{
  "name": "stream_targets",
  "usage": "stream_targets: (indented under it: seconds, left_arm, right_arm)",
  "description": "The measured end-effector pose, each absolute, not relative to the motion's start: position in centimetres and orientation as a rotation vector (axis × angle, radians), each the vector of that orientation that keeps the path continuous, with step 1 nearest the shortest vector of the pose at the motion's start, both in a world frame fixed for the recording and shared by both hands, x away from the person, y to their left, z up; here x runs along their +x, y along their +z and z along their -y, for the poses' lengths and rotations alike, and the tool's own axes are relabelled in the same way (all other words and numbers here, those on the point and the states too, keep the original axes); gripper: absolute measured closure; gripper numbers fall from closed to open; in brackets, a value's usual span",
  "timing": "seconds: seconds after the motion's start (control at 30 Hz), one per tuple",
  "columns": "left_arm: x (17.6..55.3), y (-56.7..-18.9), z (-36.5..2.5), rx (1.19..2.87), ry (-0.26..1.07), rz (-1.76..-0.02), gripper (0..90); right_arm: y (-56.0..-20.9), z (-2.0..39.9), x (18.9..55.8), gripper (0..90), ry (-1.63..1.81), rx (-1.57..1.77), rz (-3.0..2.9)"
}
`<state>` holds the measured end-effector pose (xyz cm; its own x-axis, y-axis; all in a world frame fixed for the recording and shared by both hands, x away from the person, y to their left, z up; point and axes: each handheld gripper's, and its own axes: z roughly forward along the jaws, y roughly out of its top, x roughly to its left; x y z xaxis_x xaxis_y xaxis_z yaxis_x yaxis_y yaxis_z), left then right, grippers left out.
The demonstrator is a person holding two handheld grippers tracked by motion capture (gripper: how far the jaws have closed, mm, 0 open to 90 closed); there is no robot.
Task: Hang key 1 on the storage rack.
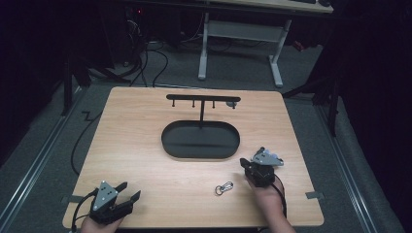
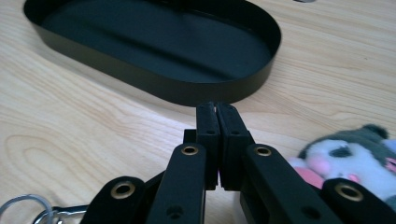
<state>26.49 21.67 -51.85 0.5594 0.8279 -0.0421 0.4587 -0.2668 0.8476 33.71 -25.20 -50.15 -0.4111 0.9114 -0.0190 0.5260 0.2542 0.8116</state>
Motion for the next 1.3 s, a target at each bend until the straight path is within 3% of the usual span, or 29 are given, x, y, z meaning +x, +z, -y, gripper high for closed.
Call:
stream_targets:
  seconds: [0.3, 0.97, 1.3]
  left_arm:
    - [27.2, -51.3, -21.4, 1.892, 0.53, -1.013, 41.1]
    - [30.5, -50.9, -16.2, 1.947, 0.463, -0.834, 40.9]
    - [30.0, -50.9, -17.5, 1.935, 0.483, -0.873, 40.9]
  right_arm:
    - [-50.3, 26.7, 32.9, 89.0, 1.036, 1.349, -2.017]
    - [-50.5, 31.2, 27.4, 87.4, 1.016, 1.473, -1.923]
    - [-50.4, 29.7, 27.9, 83.4, 1.066, 1.415, -1.984]
